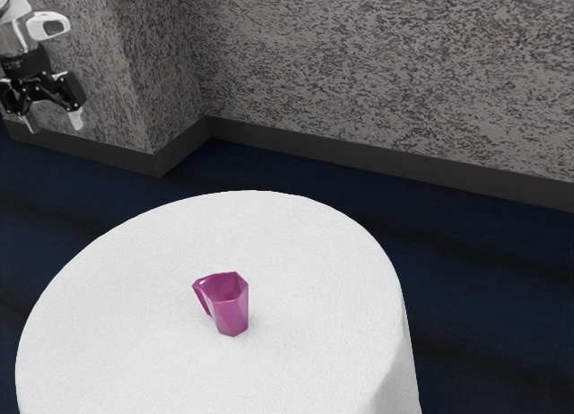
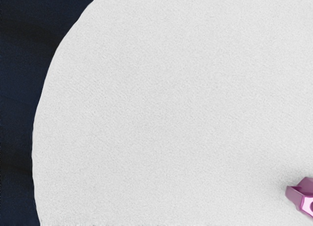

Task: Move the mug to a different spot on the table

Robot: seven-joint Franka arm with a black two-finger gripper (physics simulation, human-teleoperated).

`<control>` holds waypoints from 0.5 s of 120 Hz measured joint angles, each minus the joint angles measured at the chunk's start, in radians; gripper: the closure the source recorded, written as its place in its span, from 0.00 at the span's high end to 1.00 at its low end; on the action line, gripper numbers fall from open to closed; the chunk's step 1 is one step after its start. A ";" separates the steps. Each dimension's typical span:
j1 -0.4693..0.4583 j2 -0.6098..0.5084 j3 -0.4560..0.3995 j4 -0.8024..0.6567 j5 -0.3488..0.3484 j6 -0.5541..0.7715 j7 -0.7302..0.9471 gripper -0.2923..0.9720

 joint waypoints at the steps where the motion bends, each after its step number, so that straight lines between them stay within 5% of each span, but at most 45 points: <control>1: 0.003 0.000 0.000 0.000 0.000 0.000 0.001 0.75; 21: 0.028 -0.056 -0.003 -0.115 -0.003 0.017 0.001 0.75; 42: -0.249 -0.082 -0.003 -0.296 -0.058 0.095 -0.041 0.75; 60: -0.214 -0.065 -0.003 -0.404 -0.129 0.193 -0.122 0.75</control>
